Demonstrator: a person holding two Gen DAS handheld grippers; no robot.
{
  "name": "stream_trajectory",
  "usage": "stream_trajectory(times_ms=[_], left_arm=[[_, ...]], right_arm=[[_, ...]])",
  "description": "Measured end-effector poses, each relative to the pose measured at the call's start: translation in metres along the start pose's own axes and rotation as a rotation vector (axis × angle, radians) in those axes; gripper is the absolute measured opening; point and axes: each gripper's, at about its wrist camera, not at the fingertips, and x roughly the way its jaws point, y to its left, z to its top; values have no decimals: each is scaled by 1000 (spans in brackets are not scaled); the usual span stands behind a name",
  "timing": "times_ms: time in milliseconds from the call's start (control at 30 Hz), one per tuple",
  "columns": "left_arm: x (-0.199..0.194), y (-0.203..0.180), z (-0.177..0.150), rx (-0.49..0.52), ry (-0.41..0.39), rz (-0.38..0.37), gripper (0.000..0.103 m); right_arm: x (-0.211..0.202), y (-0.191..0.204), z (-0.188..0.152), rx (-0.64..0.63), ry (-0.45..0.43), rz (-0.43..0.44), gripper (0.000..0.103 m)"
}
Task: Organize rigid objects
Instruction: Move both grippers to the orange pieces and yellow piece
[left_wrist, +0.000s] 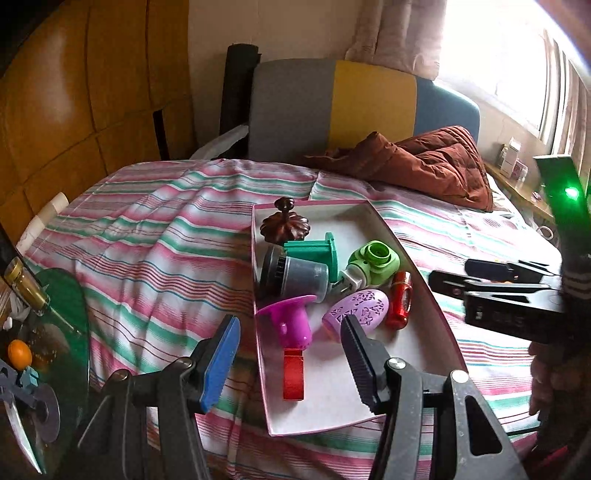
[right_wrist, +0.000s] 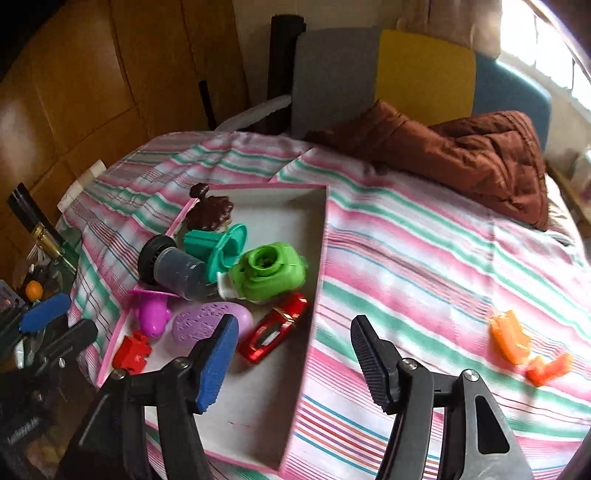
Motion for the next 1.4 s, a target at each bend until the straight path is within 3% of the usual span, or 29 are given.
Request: stream_trajectory(times_ms=[467, 900, 1033, 1200, 1400], left_arm=[[-5, -37, 8, 95, -10, -30, 57], [0, -96, 13, 232, 4, -96, 57], [2, -116, 16, 268, 8, -112, 57], [14, -142, 20, 300, 48, -163, 57], [33, -185, 27, 347, 99, -256, 57]], right_arm=[[-49, -87, -16, 105, -99, -145, 76], [-85, -208, -33, 318, -200, -339, 84], [-86, -246, -51, 419, -212, -398, 91], [-88, -288, -73, 650, -196, -370, 91], [-97, -303, -82, 768, -213, -345, 93]])
